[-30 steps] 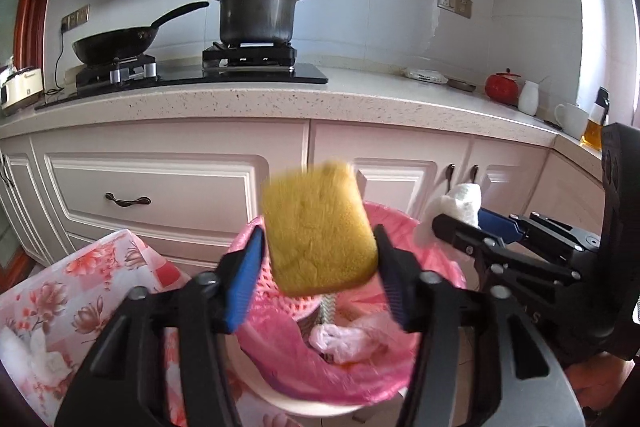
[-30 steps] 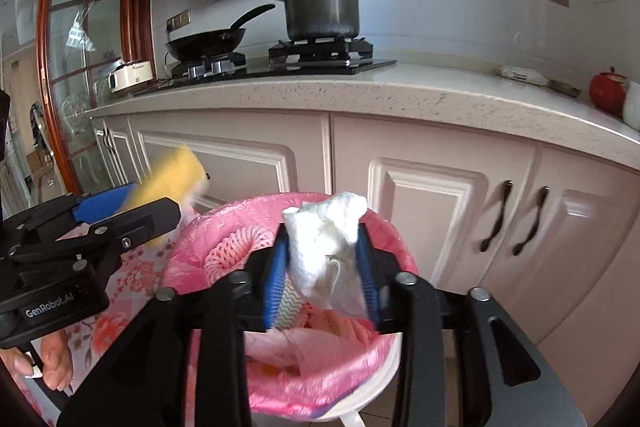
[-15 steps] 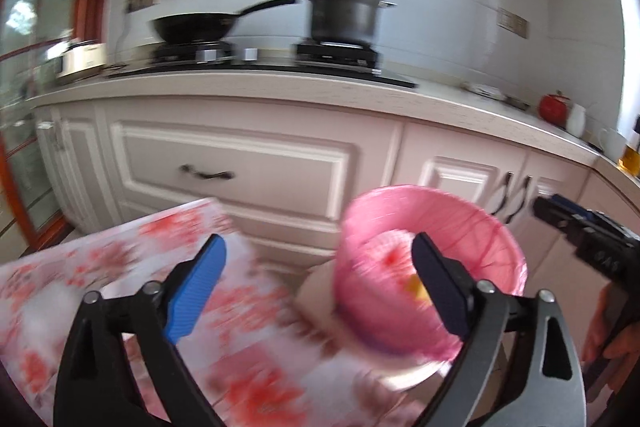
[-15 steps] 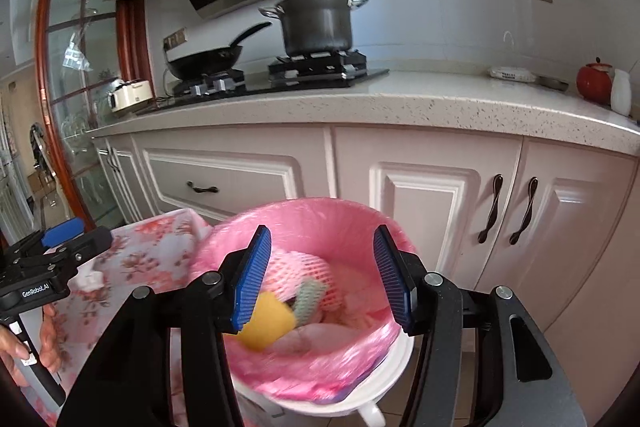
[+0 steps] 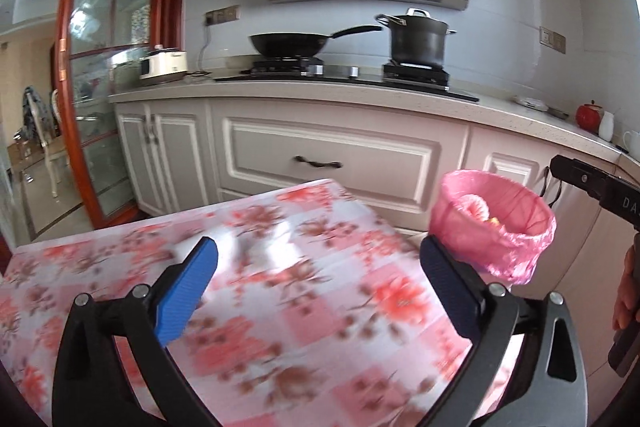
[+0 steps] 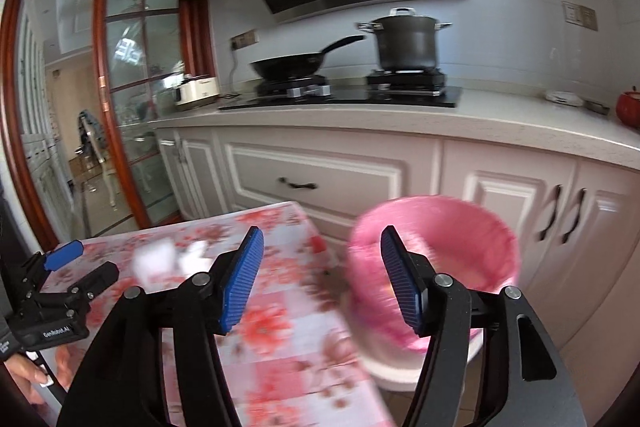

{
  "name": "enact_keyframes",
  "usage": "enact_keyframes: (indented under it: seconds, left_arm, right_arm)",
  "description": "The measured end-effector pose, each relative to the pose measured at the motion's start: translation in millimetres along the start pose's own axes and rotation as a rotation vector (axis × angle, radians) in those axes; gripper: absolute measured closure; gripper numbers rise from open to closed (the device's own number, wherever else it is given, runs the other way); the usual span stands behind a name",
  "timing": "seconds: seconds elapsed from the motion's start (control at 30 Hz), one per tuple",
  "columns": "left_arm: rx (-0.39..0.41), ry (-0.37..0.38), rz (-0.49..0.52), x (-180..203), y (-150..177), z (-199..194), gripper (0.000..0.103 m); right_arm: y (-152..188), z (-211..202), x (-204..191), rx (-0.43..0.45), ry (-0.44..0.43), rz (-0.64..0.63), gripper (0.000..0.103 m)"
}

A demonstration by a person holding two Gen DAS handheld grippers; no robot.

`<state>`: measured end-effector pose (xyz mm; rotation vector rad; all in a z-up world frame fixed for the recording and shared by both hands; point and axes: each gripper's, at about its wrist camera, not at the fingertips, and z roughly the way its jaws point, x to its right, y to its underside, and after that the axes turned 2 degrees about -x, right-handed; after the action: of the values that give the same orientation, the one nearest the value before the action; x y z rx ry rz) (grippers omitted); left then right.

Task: Collect trash
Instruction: 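Move both tools back over the table toward the foam block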

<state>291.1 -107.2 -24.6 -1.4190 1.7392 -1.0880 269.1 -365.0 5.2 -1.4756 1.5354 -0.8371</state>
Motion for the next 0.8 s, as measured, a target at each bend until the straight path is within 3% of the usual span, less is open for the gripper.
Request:
enact_keyframes:
  seconds: [0.3, 0.6, 0.8]
  left_arm:
    - [-0.060, -0.128, -0.019, -77.0, 35.5, -45.5, 0.005]
    - [-0.104, -0.239, -0.138, -148.0, 54.9, -52.6, 0.005]
    - [-0.141, -0.272, -0.165, -173.1, 64.8, -40.1, 0.005]
  right_arm:
    - [24.1, 5.4, -97.6, -0.072, -0.073, -0.043, 0.038]
    - [36.6, 39.0, -172.6, -0.150, -0.120, -0.139, 0.035]
    - [48.0, 65.7, -196.5, -0.214, -0.136, -0.155, 0.035]
